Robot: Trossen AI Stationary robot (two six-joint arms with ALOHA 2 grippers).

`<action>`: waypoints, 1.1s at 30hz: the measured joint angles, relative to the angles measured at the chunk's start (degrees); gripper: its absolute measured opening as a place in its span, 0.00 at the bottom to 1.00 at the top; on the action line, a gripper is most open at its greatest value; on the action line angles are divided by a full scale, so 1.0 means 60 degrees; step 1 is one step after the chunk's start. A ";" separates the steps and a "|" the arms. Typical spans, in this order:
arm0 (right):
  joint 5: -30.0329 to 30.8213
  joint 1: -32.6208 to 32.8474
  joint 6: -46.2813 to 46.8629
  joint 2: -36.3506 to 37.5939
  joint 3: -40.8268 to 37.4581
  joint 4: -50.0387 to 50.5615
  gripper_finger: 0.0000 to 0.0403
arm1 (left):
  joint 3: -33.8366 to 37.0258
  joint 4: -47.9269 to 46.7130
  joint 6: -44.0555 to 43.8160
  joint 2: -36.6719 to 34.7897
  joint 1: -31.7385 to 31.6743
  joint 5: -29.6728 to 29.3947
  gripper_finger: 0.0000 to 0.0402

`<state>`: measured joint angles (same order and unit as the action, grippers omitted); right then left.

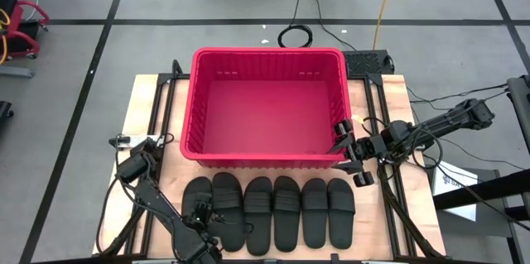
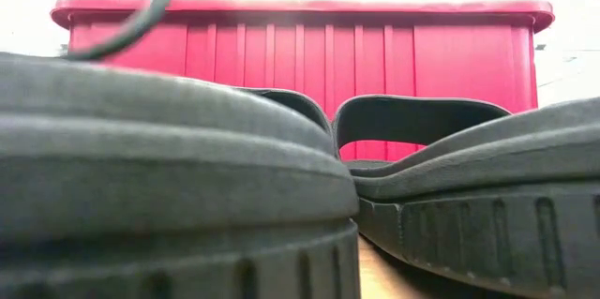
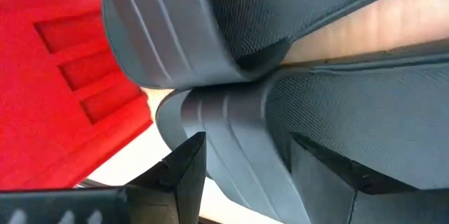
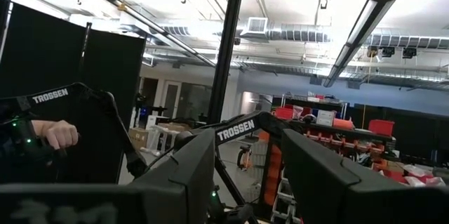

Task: Pick and place slides into bin
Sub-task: Put the black slide into the red bin

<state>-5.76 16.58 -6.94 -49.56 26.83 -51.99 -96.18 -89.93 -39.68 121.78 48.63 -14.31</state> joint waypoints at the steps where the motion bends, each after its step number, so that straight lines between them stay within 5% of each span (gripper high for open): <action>1: 0.0000 0.0000 0.0000 0.0000 0.0000 0.0000 0.39 | 0.0075 0.0000 -0.0037 0.0000 -0.0029 -0.0015 0.49; 22: 0.0004 0.0000 -0.0016 0.0000 0.0000 0.0004 0.39 | 0.1170 -0.0002 -0.0714 0.0000 -0.0223 -0.0108 0.48; 33: 0.0004 0.0000 -0.0029 0.0000 0.0000 0.0004 0.39 | 0.1170 -0.0073 -0.0623 0.0000 -0.0249 -0.0166 0.17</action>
<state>-5.74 16.58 -7.11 -49.56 26.83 -51.96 -89.17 -90.37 -43.42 121.78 47.13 -15.31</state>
